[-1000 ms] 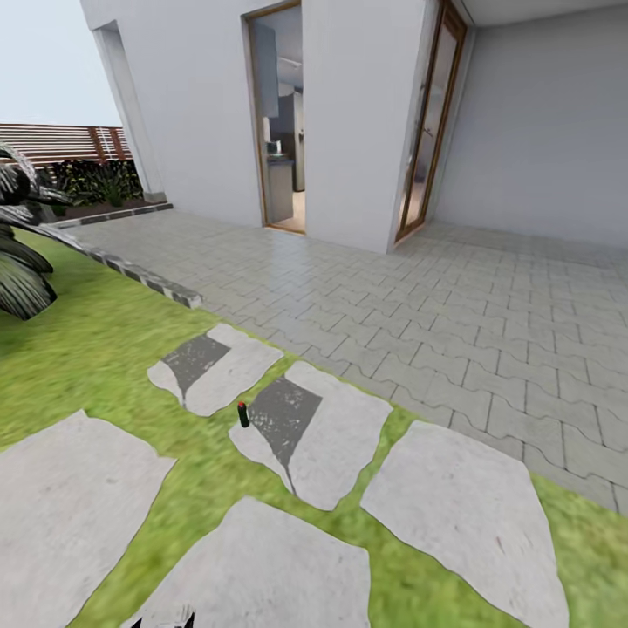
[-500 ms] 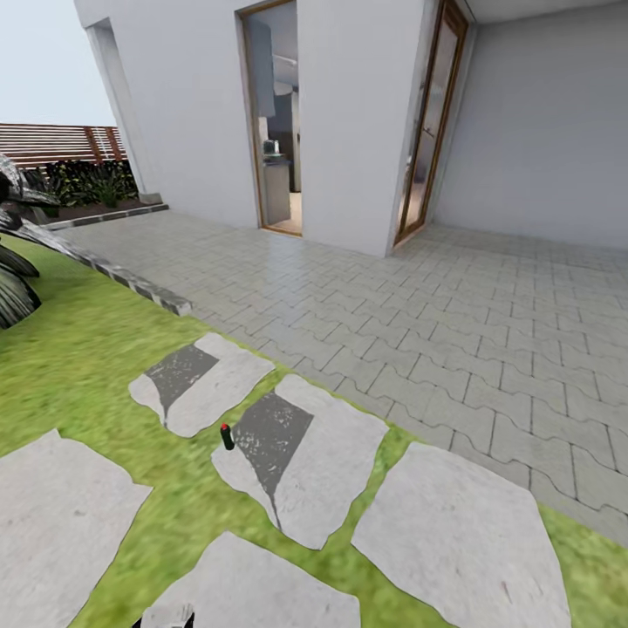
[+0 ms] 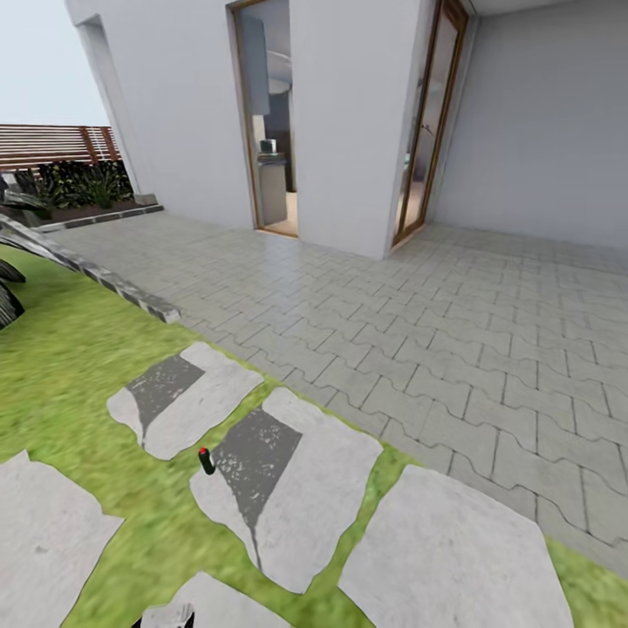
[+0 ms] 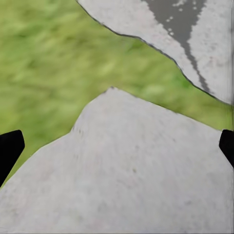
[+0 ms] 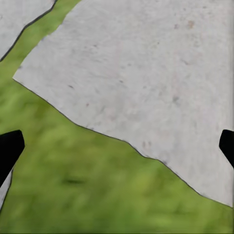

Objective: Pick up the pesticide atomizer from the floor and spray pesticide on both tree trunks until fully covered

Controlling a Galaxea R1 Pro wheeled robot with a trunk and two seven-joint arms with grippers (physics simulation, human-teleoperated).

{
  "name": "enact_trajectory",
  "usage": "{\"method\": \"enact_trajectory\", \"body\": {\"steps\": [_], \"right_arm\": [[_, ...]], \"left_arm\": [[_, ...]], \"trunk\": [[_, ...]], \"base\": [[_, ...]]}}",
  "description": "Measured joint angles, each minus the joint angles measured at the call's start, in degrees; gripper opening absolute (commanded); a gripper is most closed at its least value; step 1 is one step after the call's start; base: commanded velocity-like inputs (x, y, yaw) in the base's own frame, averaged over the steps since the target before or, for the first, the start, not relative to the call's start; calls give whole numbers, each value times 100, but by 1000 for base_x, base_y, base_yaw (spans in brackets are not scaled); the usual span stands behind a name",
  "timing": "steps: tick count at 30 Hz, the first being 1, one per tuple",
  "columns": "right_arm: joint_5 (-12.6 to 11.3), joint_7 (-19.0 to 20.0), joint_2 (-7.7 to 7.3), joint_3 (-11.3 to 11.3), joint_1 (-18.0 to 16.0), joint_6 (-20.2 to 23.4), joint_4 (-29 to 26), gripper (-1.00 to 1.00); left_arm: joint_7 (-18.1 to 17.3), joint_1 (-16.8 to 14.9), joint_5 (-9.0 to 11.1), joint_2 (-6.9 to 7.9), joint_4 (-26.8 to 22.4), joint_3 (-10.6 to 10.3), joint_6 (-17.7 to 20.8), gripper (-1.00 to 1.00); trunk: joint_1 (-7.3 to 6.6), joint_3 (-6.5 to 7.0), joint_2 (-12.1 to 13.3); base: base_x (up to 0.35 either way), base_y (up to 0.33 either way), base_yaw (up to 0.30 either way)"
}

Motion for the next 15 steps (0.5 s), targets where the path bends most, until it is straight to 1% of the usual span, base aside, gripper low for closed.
{"method": "enact_trajectory", "body": {"steps": [15], "right_arm": [[0,0,0,-6,0,0,0,100]], "left_arm": [[0,0,-3,0,2,0,0,100]], "trunk": [[0,0,0]], "base": [[288,-149,0]]}}
